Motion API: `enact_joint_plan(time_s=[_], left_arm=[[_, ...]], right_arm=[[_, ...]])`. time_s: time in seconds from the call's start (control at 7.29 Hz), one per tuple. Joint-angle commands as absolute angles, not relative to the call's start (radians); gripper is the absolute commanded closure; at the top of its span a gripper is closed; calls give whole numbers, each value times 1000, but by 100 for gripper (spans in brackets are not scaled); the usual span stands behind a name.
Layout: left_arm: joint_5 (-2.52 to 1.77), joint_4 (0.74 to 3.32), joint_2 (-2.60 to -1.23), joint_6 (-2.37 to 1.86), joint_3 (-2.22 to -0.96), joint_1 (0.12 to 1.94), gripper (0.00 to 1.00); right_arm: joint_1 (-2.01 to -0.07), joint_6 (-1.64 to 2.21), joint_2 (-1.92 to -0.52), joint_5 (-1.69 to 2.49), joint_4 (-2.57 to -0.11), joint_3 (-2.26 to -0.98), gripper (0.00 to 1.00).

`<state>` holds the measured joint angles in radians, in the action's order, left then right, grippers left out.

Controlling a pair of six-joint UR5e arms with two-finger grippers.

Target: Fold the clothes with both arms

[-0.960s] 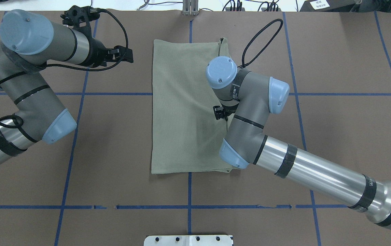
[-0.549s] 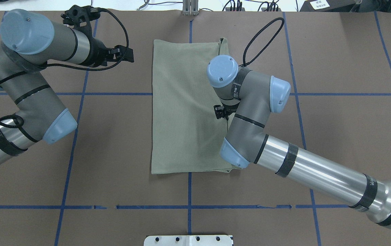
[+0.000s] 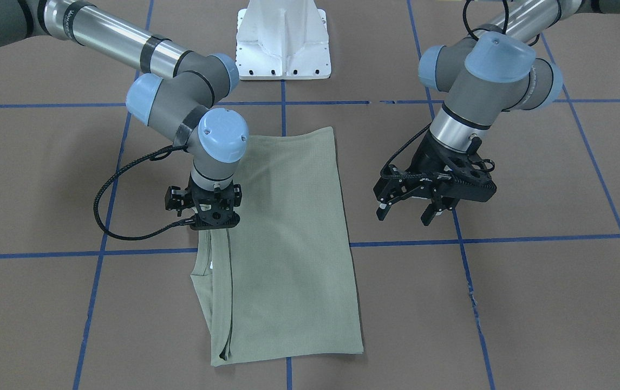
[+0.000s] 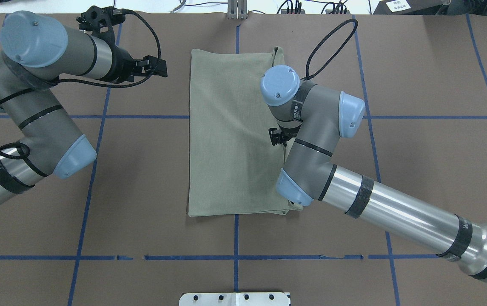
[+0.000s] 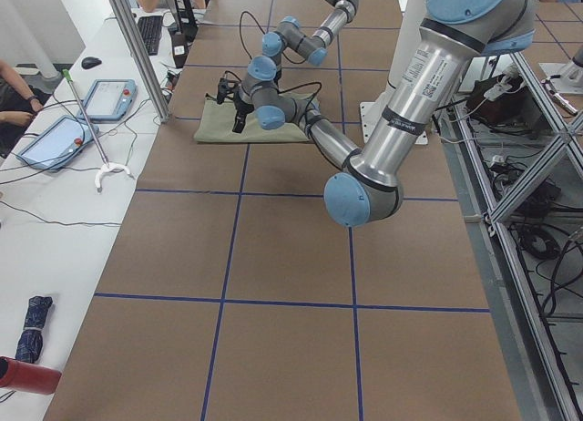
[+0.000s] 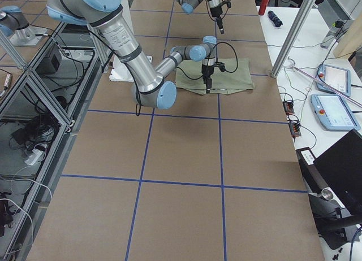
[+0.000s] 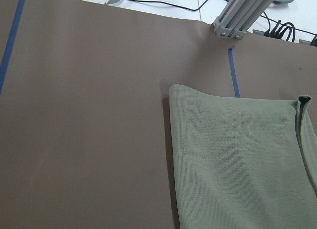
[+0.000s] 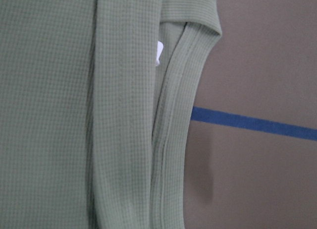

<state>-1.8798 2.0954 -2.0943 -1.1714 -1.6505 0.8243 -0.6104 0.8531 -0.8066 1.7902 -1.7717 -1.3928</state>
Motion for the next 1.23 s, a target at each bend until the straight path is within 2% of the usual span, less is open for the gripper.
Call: enact_joint_plan(time_s=[0.0, 0.41, 1.1], left_arm=[[-1881, 2095, -2098, -1181, -1651, 822, 0], [-1879, 2094, -2105, -1186, -1651, 816, 0], [-1879, 2086, -2115, -1184, -1654, 816, 0]], right_arm=[[-615, 841, -847, 1790, -1772, -1419, 0], [-640, 770, -923, 1790, -1770, -1483, 0], [-683, 752, -907, 1825, -1770, -1502, 0]])
